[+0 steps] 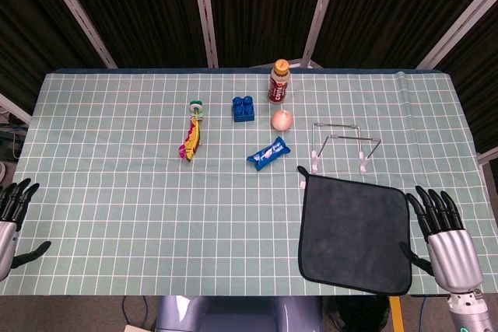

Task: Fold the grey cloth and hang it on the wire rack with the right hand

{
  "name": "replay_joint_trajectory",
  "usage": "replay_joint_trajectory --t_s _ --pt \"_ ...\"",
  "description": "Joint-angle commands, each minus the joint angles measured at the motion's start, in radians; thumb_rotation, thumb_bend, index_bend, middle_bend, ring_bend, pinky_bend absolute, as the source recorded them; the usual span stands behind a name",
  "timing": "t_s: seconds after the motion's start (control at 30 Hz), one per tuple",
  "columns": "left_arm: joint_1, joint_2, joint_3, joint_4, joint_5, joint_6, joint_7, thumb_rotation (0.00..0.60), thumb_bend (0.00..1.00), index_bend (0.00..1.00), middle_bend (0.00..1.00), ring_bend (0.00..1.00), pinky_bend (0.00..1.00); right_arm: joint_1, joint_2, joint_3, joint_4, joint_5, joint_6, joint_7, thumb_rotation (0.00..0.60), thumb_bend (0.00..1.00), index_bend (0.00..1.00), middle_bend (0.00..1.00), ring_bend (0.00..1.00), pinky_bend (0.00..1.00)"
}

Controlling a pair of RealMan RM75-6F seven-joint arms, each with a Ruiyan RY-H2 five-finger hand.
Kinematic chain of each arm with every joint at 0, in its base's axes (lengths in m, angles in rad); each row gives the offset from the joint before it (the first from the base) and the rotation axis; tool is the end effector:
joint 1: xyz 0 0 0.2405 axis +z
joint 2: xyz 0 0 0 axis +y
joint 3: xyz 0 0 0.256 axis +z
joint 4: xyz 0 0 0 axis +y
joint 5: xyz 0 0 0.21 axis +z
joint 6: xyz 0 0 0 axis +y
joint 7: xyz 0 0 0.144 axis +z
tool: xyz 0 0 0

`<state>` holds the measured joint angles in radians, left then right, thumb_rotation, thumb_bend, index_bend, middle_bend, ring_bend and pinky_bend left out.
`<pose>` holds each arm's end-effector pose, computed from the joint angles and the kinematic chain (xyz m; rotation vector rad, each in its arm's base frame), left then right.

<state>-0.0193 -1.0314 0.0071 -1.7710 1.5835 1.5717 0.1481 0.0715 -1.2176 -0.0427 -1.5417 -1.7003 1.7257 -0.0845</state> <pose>-0.2855 0.1481 0.1726 -1.4241 -0.8303 -0.8615 -0.2850 -0.1537 0.1425 1.4605 -0.6862 1.0642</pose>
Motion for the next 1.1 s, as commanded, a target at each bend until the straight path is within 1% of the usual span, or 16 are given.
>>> replay_joint_trajectory --t_s 0.03,0.17,0.23,0.33,0.43,0.5,0.53,0.6,0.63,0.77,1.1 --pt "0.0 0.001 0.0 0.0 -0.001 -0.002 -0.002 0.6 0.0 0.0 0.0 0.0 0.0 -0.005 -0.011 0.0 0.02 0.005 -0.014 0.007 0.6 0.09 0.04 0.0 0.0 0.0" --pt "-0.002 0.0 0.0 0.0 -0.003 -0.009 -0.001 0.6 0.0 0.0 0.0 0.0 0.0 -0.005 -0.018 -0.012 0.037 -0.008 -0.037 -0.007 0.6 0.09 0.04 0.0 0.0 0.0" --pt "-0.004 0.0 -0.001 -0.001 -0.004 -0.012 0.001 0.6 0.0 0.0 0.0 0.0 0.0 -0.006 -0.023 -0.026 0.04 -0.023 -0.05 -0.018 0.6 0.09 0.04 0.0 0.0 0.0" --pt "-0.007 -0.002 -0.002 -0.002 -0.005 -0.016 0.004 0.6 0.0 0.0 0.0 0.0 0.0 -0.016 -0.031 -0.066 0.039 -0.047 -0.084 -0.053 0.6 0.09 0.07 0.0 0.0 0.0" --pt "-0.012 -0.006 -0.005 0.0 -0.014 -0.03 0.011 0.6 0.0 0.0 0.0 0.0 0.0 -0.027 -0.047 -0.114 0.036 -0.08 -0.131 -0.094 0.6 0.09 0.19 0.0 0.0 0.0" --pt "-0.014 -0.008 -0.006 0.002 -0.018 -0.036 0.013 0.6 0.0 0.0 0.0 0.0 0.0 -0.031 -0.065 -0.135 0.052 -0.098 -0.155 -0.12 0.6 0.1 0.28 0.0 0.0 0.0" --pt "-0.015 -0.009 -0.006 0.002 -0.021 -0.038 0.014 0.6 0.0 0.0 0.0 0.0 0.0 -0.03 -0.092 -0.17 0.073 -0.116 -0.21 -0.15 0.6 0.11 0.31 0.0 0.0 0.0" --pt "-0.015 -0.01 -0.007 0.002 -0.021 -0.038 0.016 0.6 0.0 0.0 0.0 0.0 0.0 -0.034 -0.122 -0.172 0.096 -0.116 -0.232 -0.178 0.6 0.13 0.36 0.0 0.0 0.0" --pt "-0.015 -0.011 -0.006 0.001 -0.021 -0.038 0.019 0.6 0.0 0.0 0.0 0.0 0.0 -0.037 -0.137 -0.171 0.108 -0.113 -0.241 -0.192 0.6 0.13 0.37 0.0 0.0 0.0" --pt "-0.017 -0.015 -0.006 0.002 -0.024 -0.045 0.028 0.6 0.0 0.0 0.0 0.0 0.0 -0.046 -0.172 -0.16 0.134 -0.092 -0.265 -0.225 0.6 0.18 0.38 0.0 0.0 0.0" --pt "-0.021 -0.019 -0.007 0.004 -0.034 -0.056 0.033 0.6 0.0 0.0 0.0 0.0 0.0 -0.045 -0.222 -0.156 0.199 -0.104 -0.286 -0.262 0.6 0.18 0.42 0.0 0.0 0.0"
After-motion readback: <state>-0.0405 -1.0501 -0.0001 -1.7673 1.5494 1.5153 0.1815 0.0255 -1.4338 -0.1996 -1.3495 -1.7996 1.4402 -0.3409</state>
